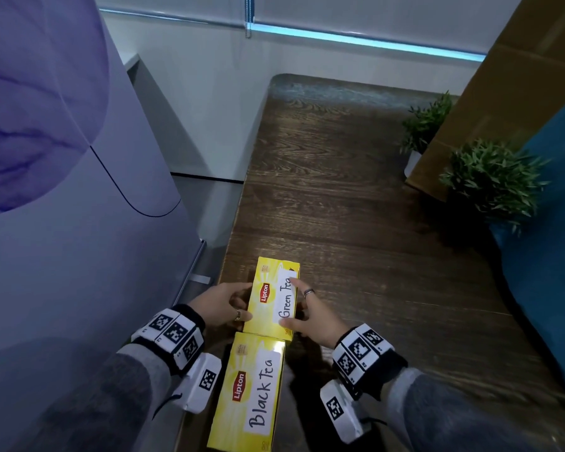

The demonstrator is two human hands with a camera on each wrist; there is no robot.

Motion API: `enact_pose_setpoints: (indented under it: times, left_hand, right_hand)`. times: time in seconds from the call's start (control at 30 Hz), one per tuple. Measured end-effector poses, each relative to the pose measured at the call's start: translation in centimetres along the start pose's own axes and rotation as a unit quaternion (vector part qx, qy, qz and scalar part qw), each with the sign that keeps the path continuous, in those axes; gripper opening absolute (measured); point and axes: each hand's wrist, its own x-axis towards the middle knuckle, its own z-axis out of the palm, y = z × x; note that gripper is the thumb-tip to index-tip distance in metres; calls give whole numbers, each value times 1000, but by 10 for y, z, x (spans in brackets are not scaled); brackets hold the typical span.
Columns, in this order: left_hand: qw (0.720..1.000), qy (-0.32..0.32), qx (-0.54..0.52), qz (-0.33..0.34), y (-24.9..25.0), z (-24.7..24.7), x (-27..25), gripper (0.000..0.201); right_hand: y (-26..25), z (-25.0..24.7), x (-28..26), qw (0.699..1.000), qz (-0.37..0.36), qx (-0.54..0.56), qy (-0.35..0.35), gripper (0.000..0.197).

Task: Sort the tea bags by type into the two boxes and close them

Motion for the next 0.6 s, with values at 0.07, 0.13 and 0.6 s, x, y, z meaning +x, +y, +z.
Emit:
enact_pose_setpoints:
  times: [0.07,0.13,0.6]
  left_hand:
    - [1000,6,-3,-2,0,-1,0,67]
    - [1000,17,-5,-1,1,-2,-1,68]
    - [993,106,-42,-4,-13,-1,-17,45]
  right_hand:
    - [-1,1,-1,1000,-2,-6,6,85]
    - [-2,2,-2,1000,-1,-7,7,85]
    - [15,-1,-5,997,-15,70,40,71]
